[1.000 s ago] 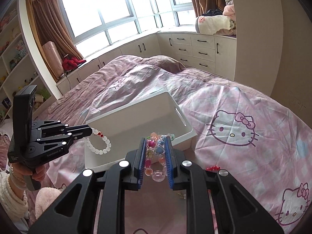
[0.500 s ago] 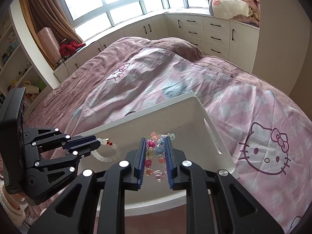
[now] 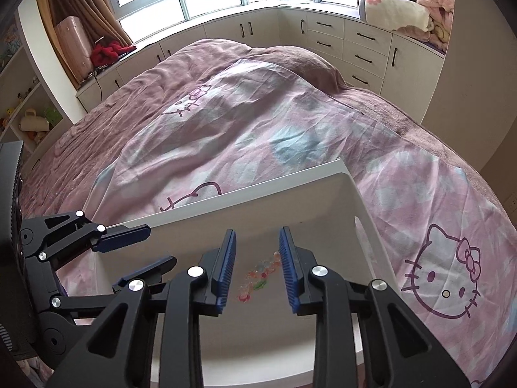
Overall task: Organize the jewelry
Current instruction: 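Carry both bracelets into the white box and open both tools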
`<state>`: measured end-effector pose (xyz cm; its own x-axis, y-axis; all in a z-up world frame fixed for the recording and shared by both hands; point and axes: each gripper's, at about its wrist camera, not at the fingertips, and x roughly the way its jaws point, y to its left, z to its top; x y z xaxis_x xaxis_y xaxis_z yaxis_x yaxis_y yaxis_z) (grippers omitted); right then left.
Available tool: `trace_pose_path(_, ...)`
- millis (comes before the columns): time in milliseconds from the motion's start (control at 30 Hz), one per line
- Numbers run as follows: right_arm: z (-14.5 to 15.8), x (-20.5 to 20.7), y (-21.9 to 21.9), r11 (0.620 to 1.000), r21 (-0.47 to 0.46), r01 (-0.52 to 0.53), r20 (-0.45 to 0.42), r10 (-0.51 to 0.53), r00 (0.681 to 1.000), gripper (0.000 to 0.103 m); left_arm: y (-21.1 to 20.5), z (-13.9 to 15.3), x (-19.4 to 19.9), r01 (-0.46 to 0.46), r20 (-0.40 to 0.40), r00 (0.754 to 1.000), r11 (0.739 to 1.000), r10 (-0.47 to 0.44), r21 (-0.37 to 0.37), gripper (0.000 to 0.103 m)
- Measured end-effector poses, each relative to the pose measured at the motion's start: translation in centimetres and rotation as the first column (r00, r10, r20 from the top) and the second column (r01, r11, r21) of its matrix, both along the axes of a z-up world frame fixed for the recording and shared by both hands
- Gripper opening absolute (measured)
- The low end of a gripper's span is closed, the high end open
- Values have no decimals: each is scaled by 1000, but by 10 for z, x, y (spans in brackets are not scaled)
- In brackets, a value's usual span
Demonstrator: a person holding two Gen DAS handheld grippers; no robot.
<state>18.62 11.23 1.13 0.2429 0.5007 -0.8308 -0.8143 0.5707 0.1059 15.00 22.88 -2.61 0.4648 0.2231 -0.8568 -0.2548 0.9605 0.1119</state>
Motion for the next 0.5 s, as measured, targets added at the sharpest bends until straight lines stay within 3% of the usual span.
trace_pose_path(133,21,-3,-15,999,49,1,29,-2,1000,45,-11,12,-7,31,21,999,999,-31,27,63)
trace_pose_path(267,52,-5,-46,992,120,28,86,-38,996,66,-27,33,-19,56,77,995,997,-59,46,81)
trace_pose_path(500,100,-17,-125,977,200,67,205,-109,973,83,-65,71,-40,124,172,977,991,-130,43,82)
